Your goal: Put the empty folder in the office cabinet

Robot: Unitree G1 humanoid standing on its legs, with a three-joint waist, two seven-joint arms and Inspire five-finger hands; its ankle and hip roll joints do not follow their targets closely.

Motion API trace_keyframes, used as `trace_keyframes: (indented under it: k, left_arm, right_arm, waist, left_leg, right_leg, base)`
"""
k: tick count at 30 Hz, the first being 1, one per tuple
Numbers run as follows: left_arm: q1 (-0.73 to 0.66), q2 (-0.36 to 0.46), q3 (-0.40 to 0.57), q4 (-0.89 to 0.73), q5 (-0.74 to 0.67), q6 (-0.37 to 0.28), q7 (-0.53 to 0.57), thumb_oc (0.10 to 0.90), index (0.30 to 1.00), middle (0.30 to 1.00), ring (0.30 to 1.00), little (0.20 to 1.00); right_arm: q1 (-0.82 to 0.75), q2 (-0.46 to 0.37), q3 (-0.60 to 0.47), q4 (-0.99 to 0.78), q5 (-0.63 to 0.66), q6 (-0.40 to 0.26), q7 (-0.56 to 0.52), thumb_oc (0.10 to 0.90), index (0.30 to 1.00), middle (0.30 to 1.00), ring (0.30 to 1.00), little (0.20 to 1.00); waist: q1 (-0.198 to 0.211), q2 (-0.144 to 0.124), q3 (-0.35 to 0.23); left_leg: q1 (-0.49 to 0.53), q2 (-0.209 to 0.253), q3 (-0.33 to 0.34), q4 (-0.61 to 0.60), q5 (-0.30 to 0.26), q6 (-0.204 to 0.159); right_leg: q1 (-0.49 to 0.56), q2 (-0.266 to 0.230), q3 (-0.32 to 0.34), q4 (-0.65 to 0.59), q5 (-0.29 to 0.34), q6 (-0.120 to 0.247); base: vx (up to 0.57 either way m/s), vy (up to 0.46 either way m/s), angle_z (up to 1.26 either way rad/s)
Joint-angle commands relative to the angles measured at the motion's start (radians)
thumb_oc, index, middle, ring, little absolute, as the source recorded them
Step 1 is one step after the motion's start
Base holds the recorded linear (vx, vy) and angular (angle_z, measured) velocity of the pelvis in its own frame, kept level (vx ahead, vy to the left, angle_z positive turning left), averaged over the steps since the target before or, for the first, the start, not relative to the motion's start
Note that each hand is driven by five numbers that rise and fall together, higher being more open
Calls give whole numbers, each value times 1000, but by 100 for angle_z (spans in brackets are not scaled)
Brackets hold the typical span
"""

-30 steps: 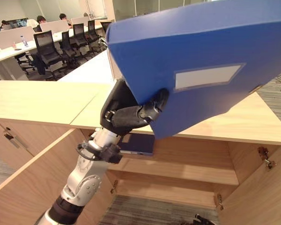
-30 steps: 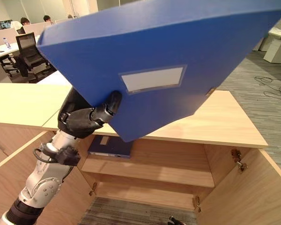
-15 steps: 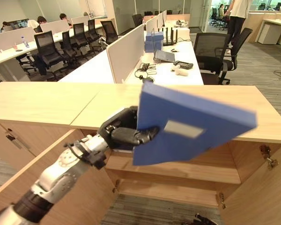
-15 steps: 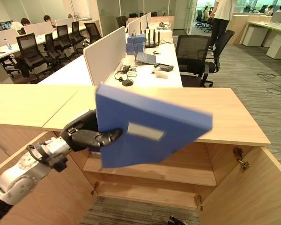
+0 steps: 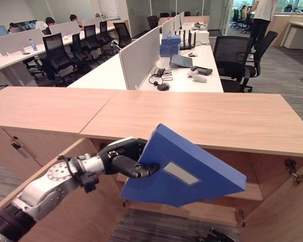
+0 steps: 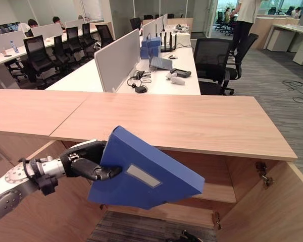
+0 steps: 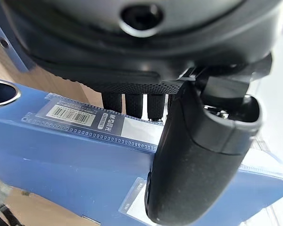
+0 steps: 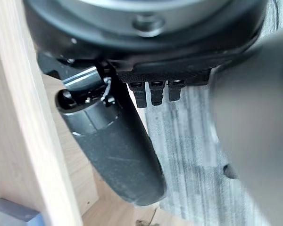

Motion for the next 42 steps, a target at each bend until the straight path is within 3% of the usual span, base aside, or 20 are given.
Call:
trace_keyframes:
  k: [1,5,20,26,42]
  left_arm:
    - [-3,15,187,1,13,-146,43,400,300,300,300,300]
    - [60,-13,242,3,18,-145,33,400,300,300,300,300]
    - [91,-156,313,27,54,-149,54,400,300,300,300,300]
    - [59,-219,319,33,27,-153,43,400,300,300,300,300]
    - [34,-320,343,22,-27,-137,22,400,300,300,300,300]
  right_arm:
    - [-98,-89,-20,-333,122,-127,31,800,900,900,900,900]
    - [-58,-138,-48,-526,201,-150,69,800,900,900,900,900]
    - [-6,-179,-8,-890,280,-128,164,800,900,900,900,900]
    - [-11,-222,0,-916,253,-116,193,800,900,900,900,900]
    - [-40,-206,-14,-940,266,-112,218,800,900,900,900,900]
  waist:
    - [-16,-25,-2]
    - [-25,-26,-2]
    - [-46,-31,0]
    - [-53,-33,-1]
    - [-55,-34,-4]
  left_leg:
    - [-37,-36,-18,0,-9,15]
    - [-36,-39,-17,0,-13,17]
    - [-35,-36,-16,0,-17,20]
    - [-36,-36,-24,0,-19,20]
    - [-33,-32,-21,0,-20,23]
  right_leg:
    - [99,-32,23,22,-147,76]
    - [99,-35,22,21,-147,77]
    - [102,-34,27,17,-153,70]
    - [103,-34,35,17,-159,67]
    - [104,-28,39,19,-164,62]
  base:
    - [12,18,-8]
    - [6,16,-2]
    - [0,0,0]
    - [0,-1,1]
    - [0,0,0]
